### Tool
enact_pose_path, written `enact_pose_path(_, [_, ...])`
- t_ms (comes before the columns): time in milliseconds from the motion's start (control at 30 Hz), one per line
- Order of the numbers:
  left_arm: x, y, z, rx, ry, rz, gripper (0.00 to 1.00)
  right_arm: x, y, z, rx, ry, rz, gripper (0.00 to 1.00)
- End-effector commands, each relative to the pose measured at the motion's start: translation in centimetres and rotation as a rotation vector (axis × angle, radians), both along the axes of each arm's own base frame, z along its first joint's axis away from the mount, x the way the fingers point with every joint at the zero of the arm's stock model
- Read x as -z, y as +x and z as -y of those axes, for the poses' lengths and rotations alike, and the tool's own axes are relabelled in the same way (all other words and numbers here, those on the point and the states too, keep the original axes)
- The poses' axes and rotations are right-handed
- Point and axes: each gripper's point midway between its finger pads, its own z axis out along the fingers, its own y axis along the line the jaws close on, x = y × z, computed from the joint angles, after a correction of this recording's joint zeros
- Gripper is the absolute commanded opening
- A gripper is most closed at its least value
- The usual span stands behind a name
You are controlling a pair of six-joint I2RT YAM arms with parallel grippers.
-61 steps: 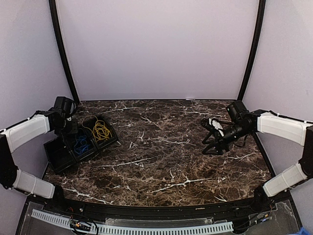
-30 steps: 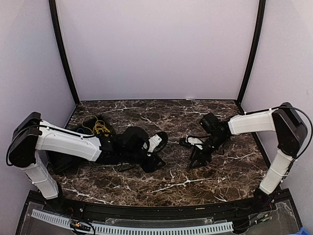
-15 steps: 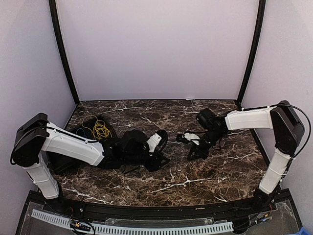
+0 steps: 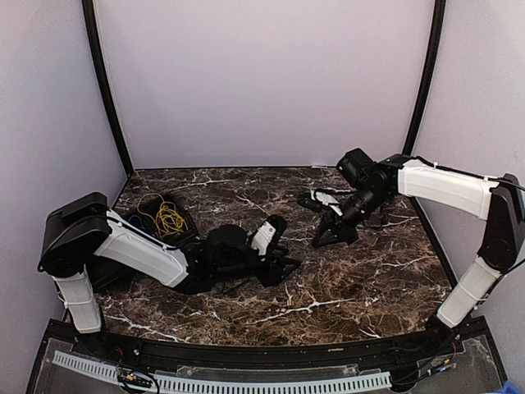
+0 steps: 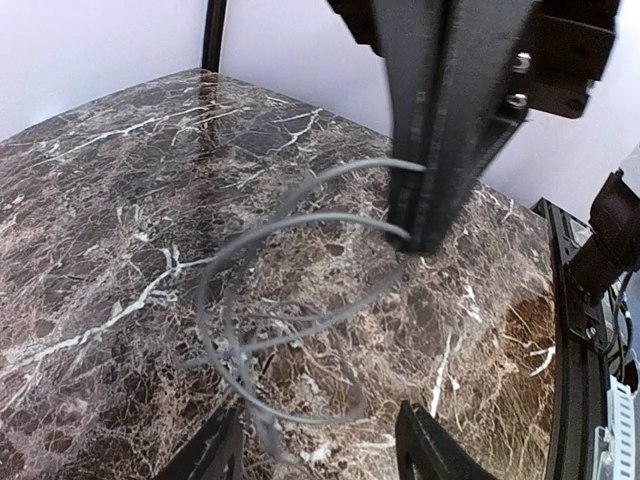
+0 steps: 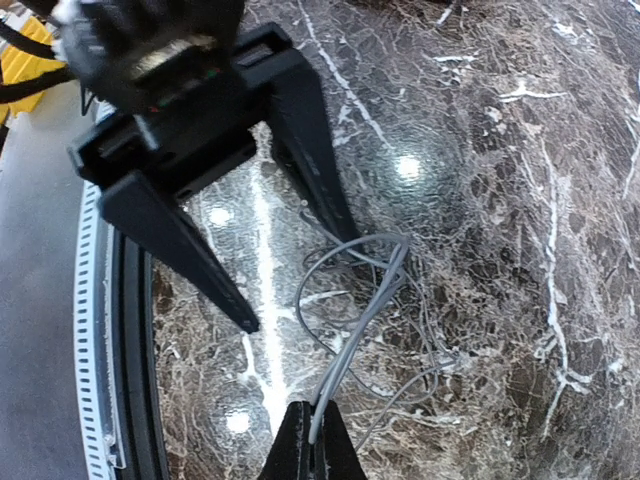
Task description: Untangle the cables
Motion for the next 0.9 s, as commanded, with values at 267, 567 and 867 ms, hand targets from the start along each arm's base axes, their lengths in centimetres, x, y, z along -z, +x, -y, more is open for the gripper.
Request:
enact_pose_path(267, [-5.8, 3.2, 1.0, -0.132, -0.361, 0.129, 0.34, -7.1, -3.8, -0.6, -0.14, 0.162, -0.082, 0.0])
enact_pose_path(567, [-7.8, 6.5, -6.4, -0.282, -0.545, 0.094, 0.0, -8.6, -3.0, 0.2, -0.101, 0.194, -0.052, 0.0])
enact_pose_path(867, [-7.0, 5.2, -7.5, -0.244, -0.429, 0.09, 0.0, -9.1, -1.4, 1.2, -0.031, 0.223, -0.025, 0.01])
